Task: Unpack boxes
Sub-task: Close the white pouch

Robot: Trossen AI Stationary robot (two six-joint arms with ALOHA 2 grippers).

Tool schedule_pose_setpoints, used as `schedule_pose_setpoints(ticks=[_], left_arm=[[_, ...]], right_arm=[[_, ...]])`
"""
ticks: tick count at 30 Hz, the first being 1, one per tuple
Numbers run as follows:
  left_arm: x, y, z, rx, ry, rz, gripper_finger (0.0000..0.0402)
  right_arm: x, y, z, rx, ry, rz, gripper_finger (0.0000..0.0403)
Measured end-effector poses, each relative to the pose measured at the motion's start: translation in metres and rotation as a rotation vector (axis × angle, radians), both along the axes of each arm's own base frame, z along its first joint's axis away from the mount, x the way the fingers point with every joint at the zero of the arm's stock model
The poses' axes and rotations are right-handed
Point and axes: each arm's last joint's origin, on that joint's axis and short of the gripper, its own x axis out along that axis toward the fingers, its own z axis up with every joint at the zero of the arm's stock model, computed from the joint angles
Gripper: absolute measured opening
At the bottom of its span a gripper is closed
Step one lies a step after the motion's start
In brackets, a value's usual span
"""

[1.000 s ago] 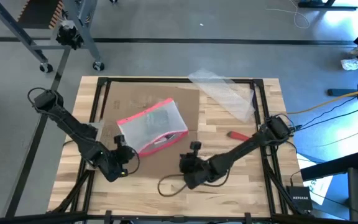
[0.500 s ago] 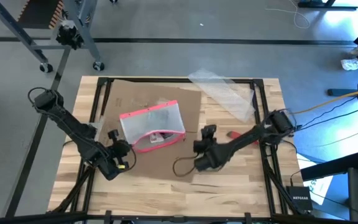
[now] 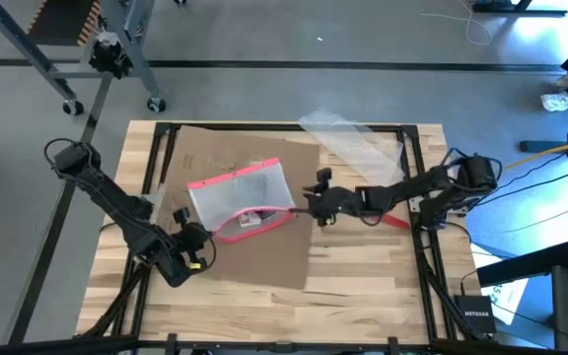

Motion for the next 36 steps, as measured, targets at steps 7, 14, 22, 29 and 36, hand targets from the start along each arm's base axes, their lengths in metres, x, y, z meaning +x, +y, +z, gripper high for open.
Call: schedule_pose_setpoints(ticks=[7,14,22,29,36], left_arm=[[0.001,-0.001,0.000,0.002,-0.003,-0.006,0.0001],[0.000,-0.001,0.000,-0.005,-0.007,0.001,0.0001],[0.000,-0.001,0.000,-0.007,-0.005,0.001,0.0001],[0.002,-0.003,0.000,-0.087,-0.060,0.057,0.0001],[0.006,-0.003,0.005,-0.135,-0.093,0.099,0.0024]], right_arm=[[0.010,-0.002,-0.024,-0.107,0.086,0.253,0.0122],[0.026,-0.005,-0.019,-0.254,-0.013,0.201,0.0133],[0.035,0.001,-0.008,-0.296,-0.039,0.197,0.0134],[0.035,0.006,-0.010,-0.252,-0.043,0.299,0.0108],[0.033,0.008,-0.014,-0.225,-0.008,0.257,0.0011]])
